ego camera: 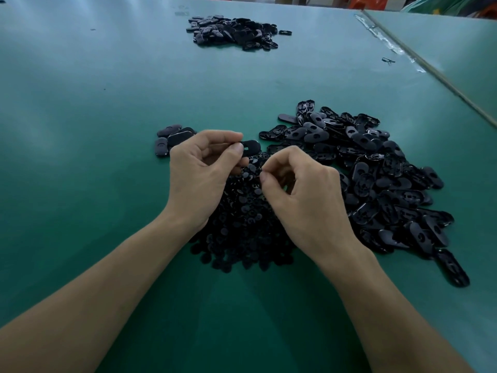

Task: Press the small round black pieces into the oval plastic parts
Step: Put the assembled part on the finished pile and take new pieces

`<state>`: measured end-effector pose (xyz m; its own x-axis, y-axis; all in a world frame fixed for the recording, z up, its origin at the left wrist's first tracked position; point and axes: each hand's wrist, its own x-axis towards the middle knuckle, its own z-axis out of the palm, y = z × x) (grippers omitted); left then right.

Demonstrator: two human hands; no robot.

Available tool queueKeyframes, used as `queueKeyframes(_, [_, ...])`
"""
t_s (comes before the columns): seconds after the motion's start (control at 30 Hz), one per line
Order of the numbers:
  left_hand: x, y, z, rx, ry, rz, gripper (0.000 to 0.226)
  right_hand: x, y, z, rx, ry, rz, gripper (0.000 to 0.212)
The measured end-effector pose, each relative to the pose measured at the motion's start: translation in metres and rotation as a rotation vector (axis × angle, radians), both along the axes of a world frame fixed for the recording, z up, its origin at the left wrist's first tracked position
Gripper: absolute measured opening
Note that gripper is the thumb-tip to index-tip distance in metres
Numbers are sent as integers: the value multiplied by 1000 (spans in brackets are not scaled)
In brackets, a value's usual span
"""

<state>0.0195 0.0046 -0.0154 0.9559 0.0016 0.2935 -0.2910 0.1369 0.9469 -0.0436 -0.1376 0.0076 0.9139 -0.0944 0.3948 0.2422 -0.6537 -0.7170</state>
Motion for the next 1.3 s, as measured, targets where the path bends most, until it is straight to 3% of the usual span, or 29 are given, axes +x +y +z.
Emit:
queueKeyframes(0.17, [0, 1, 1, 31, -17, -8, 19, 1, -2, 1, -27, -39, -54, 22])
queueKeyframes(0.37, [0, 1, 1, 55, -19, -5, 17, 2, -2, 0, 12, -40, -59, 8])
queueKeyframes(0.57, [-3, 1, 1, 90, -23, -54, 18, 2, -3, 3, 10, -46, -62, 21])
queueKeyframes(0.77, [-6, -1, 3, 168, -72, -94, 18, 3, -5, 3, 61, -15, -90, 7])
queueKeyframes(1.3, [-10, -2, 4, 216, -65, -162, 22, 1, -1, 3, 83, -5, -81, 12])
